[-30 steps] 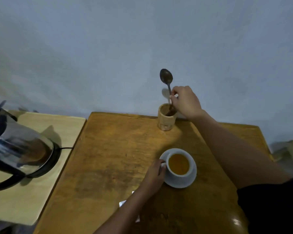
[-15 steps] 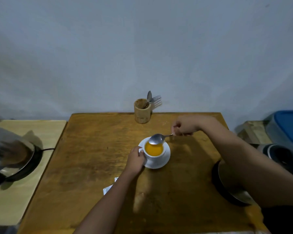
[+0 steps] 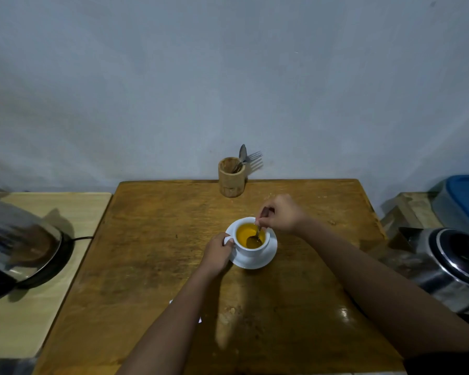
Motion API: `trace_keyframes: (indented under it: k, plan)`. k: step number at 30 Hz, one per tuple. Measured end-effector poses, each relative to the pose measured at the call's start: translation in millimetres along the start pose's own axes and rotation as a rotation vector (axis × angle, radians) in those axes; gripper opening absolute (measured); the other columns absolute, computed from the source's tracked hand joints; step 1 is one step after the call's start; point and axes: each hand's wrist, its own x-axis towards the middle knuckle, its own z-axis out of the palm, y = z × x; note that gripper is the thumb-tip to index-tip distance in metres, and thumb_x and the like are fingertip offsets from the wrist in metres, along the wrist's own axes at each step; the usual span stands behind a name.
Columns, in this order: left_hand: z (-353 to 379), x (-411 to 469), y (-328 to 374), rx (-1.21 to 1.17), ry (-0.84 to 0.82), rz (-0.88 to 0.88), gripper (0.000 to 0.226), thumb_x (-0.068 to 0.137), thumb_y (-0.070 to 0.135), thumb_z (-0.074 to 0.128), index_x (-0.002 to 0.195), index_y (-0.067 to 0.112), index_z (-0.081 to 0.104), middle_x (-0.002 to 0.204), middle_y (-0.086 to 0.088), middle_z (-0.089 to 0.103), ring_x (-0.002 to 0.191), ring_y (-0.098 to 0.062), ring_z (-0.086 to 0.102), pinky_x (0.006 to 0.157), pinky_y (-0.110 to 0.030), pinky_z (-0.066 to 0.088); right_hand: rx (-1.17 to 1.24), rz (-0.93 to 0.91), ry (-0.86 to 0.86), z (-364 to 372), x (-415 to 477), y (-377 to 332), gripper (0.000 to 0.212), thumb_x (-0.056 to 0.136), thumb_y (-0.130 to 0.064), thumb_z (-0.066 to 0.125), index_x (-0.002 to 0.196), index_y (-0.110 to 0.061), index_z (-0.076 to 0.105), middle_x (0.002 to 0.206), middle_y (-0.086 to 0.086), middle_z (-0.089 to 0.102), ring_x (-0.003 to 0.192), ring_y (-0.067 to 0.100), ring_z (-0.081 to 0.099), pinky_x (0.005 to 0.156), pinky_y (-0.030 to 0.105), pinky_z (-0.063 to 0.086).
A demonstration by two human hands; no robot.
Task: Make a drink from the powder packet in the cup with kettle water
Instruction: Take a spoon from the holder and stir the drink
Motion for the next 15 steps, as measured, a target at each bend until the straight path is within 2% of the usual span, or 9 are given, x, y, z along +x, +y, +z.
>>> trace_keyframes:
  k: [3, 6, 9, 13, 15]
  plan:
    - [-0.7, 0.3, 0.1, -0.021, -0.009, -0.003, 0.024, 0.094, 0.018, 0.044, 0.109, 0.007, 0.06, 0.111, -0.015, 0.062, 0.101, -0.029, 0.056, 0.086, -0.04, 0.046, 0.125, -0.031, -0.044, 6.4, 0.1, -1.0, 0.016, 0.087, -0.014, 0.064, 0.099, -0.005, 0.069, 0.091, 0.01, 0.073, 0.066, 0.001, 0.062, 0.06, 0.01, 0.047]
    - [-1.6, 0.6, -0.5, -0.015, -0.019, 0.008, 0.024, 0.094, 0.018, 0.044, 0.107, 0.006, 0.06, 0.109, -0.016, 0.063, 0.1, -0.03, 0.058, 0.086, -0.042, 0.047, 0.087, -0.096, -0.132, 10.1, 1.4, -6.6, 0.017, 0.089, -0.014, 0.06, 0.103, -0.006, 0.067, 0.097, 0.01, 0.071, 0.075, 0.007, 0.062, 0.068, 0.015, 0.049]
    - [-3.0, 1.1, -0.9, -0.023, -0.047, 0.005, 0.025, 0.094, 0.019, 0.044, 0.108, 0.006, 0.06, 0.109, -0.017, 0.064, 0.099, -0.031, 0.058, 0.083, -0.039, 0.046, -0.062, -0.17, -0.174, 10.4, 2.7, -14.6, 0.017, 0.091, -0.017, 0.056, 0.103, -0.008, 0.066, 0.098, 0.006, 0.066, 0.085, 0.013, 0.056, 0.066, 0.018, 0.041]
    - [-6.0, 1.5, -1.4, -0.037, -0.078, 0.001, 0.023, 0.094, 0.02, 0.044, 0.105, 0.01, 0.061, 0.106, -0.018, 0.065, 0.099, -0.034, 0.059, 0.079, -0.04, 0.047, -0.162, -0.166, -0.212, 7.0, 5.6, -17.4, 0.017, 0.094, -0.016, 0.051, 0.104, -0.011, 0.063, 0.107, 0.01, 0.065, 0.092, 0.018, 0.057, 0.074, 0.026, 0.043]
    - [-7.3, 1.2, -1.1, -0.036, -0.087, 0.01, 0.022, 0.094, 0.02, 0.044, 0.103, 0.011, 0.061, 0.105, -0.017, 0.065, 0.097, -0.033, 0.06, 0.08, -0.043, 0.049, -0.185, -0.15, -0.23, 4.9, 5.5, -16.3, 0.016, 0.094, -0.016, 0.049, 0.104, -0.011, 0.061, 0.105, 0.009, 0.064, 0.091, 0.018, 0.056, 0.073, 0.025, 0.044]
